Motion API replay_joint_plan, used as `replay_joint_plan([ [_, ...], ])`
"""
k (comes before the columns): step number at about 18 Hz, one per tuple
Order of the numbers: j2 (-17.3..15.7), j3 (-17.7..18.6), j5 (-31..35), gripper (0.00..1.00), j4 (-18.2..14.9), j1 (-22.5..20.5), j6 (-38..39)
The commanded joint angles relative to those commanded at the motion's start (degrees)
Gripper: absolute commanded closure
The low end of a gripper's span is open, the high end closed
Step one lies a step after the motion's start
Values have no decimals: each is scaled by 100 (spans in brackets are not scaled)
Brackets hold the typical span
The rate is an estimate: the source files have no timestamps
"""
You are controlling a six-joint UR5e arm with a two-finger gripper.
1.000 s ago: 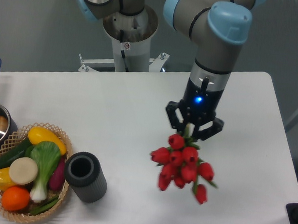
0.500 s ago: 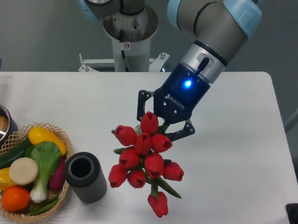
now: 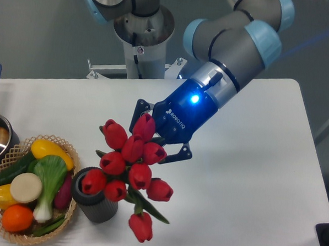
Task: Insert the flowers into the vase
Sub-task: 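Lower the tulip stems into the black vase opening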
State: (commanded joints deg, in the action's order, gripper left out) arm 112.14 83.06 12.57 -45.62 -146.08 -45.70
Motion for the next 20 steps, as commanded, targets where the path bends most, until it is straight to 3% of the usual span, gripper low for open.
replay_joint_plan([
  [3,140,-88,-9,97,0,106,-9],
  [7,588,-562,-9,97,44,308,-26],
  [20,879,-519,61,94,53,466,-105],
])
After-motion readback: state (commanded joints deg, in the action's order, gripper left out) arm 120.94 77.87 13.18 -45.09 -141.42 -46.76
